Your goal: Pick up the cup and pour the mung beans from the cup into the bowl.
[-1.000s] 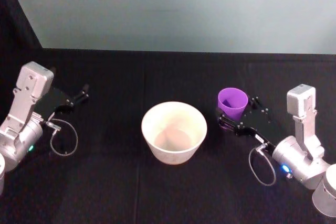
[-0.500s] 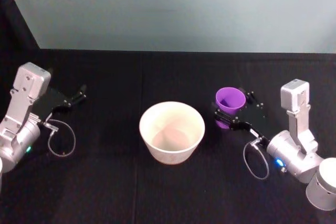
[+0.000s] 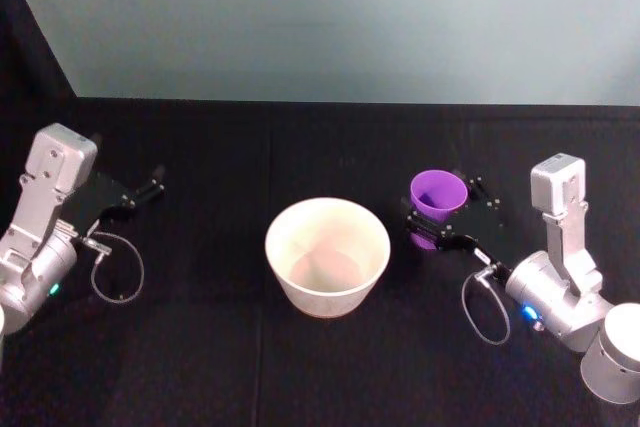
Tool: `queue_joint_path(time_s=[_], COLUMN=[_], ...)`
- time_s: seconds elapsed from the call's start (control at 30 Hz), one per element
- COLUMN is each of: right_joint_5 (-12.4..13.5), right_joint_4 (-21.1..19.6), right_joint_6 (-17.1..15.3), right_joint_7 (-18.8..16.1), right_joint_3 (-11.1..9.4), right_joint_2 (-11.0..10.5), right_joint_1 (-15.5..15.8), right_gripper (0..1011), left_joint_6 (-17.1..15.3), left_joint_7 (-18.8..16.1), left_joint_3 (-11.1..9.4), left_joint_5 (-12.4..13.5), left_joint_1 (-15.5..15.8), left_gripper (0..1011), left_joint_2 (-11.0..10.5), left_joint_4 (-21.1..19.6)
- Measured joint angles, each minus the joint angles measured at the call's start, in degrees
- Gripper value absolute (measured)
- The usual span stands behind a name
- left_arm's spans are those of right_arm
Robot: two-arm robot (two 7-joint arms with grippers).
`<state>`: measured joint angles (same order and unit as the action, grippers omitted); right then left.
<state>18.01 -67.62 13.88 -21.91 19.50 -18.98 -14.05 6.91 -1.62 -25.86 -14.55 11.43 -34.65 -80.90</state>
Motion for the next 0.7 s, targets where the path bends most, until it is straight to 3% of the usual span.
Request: queue_joint_path(time_s=[0.2, 0.43, 0.7], right_joint_5=[0.0, 0.1, 0.1], right_joint_4=[0.0, -0.1, -0.1], right_joint_6=[0.0, 0.0, 0.0], right_joint_7=[0.0, 0.0, 0.0], right_joint_3=[0.0, 0.1, 0.1], right_joint_2=[0.0, -0.1, -0.1], right_joint_1=[0.0, 0.0, 0.0], right_gripper=[1002, 816, 765], left_joint_6=[0.0, 0.0, 0.0], left_joint_7=[0.0, 0.0, 0.0], left_joint_3=[0.0, 0.0, 0.0], left_joint_5=[0.0, 0.0, 0.0], left_joint_1=[0.0, 0.0, 0.0], left_gripper=[1000, 1000, 1000], left_joint_2=[0.0, 0.0, 0.0], left_joint_4=[0.0, 0.0, 0.0])
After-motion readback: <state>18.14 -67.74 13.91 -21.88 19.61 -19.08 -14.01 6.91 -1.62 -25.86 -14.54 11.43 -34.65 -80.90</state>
